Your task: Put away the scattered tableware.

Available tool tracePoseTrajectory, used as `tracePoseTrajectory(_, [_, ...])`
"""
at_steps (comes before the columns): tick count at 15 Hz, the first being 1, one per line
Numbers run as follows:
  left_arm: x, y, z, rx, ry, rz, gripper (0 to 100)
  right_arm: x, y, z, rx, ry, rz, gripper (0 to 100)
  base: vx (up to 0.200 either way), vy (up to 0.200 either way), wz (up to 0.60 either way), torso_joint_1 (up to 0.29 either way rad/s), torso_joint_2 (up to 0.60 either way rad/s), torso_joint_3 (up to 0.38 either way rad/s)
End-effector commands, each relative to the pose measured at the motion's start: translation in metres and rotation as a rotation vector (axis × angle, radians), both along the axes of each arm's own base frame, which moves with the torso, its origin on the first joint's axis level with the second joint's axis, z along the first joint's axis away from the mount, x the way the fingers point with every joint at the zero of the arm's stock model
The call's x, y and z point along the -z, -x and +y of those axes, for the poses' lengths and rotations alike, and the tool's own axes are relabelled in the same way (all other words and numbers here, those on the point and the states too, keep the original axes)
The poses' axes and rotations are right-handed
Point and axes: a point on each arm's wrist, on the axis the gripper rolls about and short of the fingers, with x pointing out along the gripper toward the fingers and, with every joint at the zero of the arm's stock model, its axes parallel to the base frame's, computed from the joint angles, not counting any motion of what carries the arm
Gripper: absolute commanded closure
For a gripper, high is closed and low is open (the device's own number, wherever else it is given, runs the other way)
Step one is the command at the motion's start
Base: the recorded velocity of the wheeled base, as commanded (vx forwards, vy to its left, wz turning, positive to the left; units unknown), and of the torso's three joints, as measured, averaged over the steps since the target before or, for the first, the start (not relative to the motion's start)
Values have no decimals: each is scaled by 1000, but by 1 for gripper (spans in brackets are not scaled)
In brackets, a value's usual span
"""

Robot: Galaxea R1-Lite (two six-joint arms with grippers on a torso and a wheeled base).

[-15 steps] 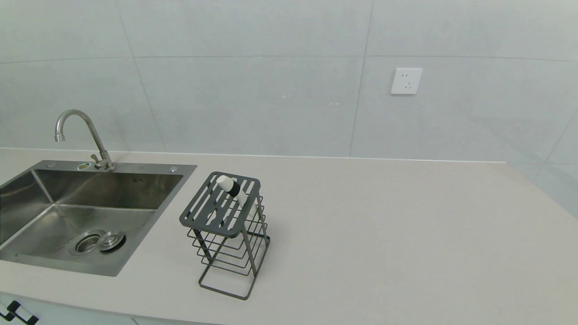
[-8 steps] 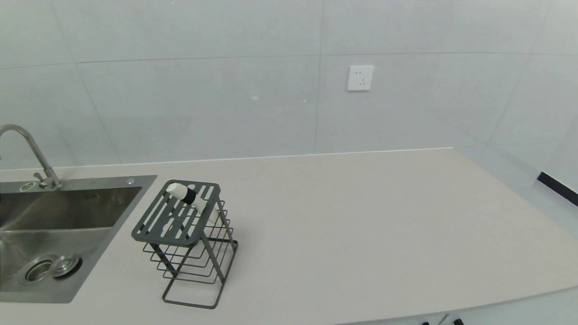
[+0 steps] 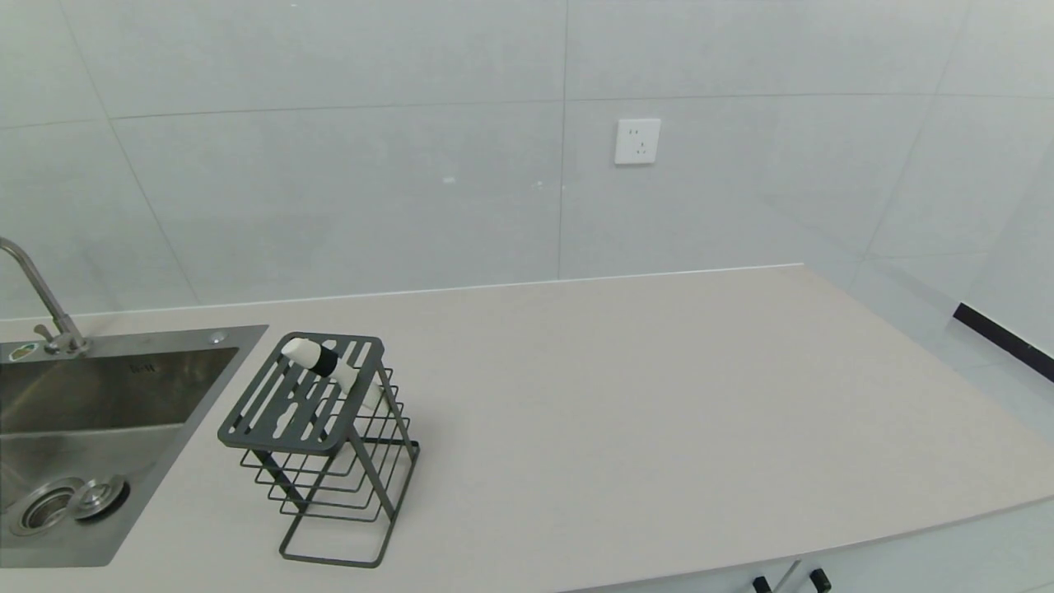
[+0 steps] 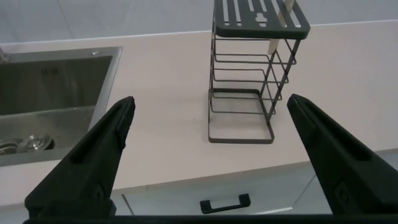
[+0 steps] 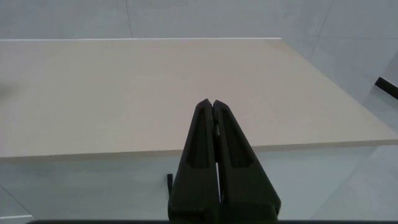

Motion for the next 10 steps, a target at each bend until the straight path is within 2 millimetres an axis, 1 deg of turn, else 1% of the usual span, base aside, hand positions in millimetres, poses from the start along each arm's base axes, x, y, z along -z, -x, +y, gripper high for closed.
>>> tracePoseTrajectory(1, [0,0,0,0,0,2,0,0,0,0,0,2,1,100,0,0,0,0,0,0])
tracePoseTrajectory(10, [0,0,0,0,0,2,0,0,0,0,2,-28,6,100,0,0,0,0,0,0])
